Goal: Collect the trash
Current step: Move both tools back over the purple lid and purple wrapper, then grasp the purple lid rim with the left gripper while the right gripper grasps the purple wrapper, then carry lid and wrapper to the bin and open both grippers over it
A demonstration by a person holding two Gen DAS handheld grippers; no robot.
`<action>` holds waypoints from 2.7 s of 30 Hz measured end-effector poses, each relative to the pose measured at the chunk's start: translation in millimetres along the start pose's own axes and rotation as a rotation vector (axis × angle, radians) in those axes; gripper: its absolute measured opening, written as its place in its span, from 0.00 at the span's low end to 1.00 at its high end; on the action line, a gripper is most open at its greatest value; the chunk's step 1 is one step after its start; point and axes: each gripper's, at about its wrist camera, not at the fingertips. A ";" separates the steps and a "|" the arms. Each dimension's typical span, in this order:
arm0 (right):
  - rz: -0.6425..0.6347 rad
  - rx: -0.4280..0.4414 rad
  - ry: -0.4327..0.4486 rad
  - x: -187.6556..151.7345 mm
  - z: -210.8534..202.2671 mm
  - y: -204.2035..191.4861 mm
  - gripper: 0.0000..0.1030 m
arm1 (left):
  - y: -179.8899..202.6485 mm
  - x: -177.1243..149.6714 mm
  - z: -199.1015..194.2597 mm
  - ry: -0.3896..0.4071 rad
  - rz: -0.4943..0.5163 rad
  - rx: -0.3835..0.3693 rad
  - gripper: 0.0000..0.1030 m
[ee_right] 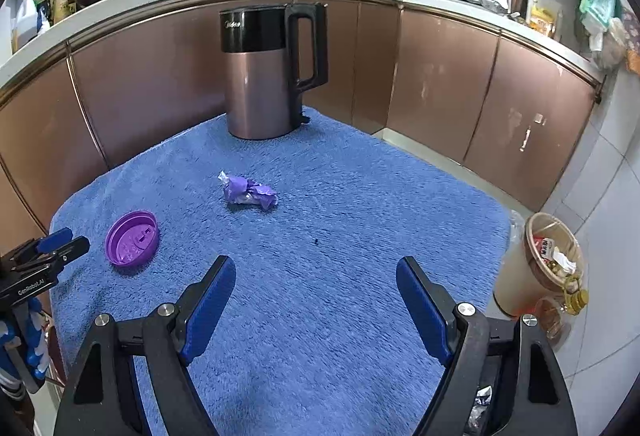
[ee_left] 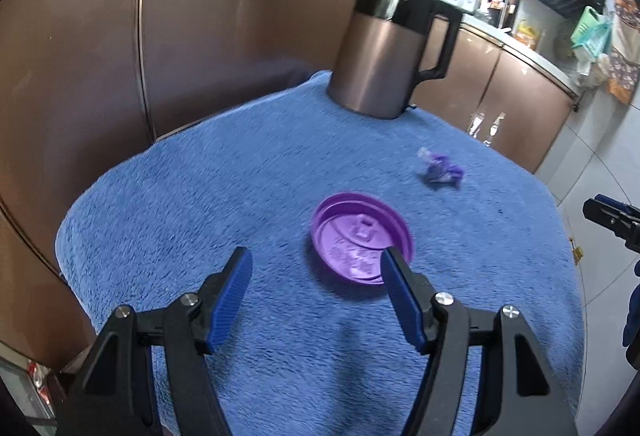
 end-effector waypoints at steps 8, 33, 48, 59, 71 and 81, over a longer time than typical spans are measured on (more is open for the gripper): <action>-0.092 0.086 -0.054 28.1 54.0 -26.9 0.79 | -1.2 7.7 30.6 -0.064 -0.026 -0.066 0.63; -0.165 0.147 -0.208 37.9 177.8 -63.4 0.53 | 27.6 14.3 69.3 -0.127 0.060 0.028 0.22; -0.121 0.198 -0.124 13.6 76.2 -63.8 0.53 | 34.9 14.7 7.6 0.008 0.076 0.006 0.04; -0.041 0.216 -0.032 -17.3 -11.0 -38.6 0.53 | 58.5 13.2 -51.8 0.097 0.134 0.015 0.04; 0.030 0.208 0.024 -41.8 -64.9 -2.1 0.53 | 90.0 4.1 -96.6 0.145 0.197 0.026 0.04; 0.137 0.188 0.096 -73.4 -105.3 46.5 0.53 | 144.7 2.2 -123.5 0.178 0.295 0.004 0.04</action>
Point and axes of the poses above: each gripper's, at about its wrist camera, not at the fingertips, and z roughly the way its jaws point, y to its right, x to its top, and after that the axes turned 9 degrees about z, right-handed
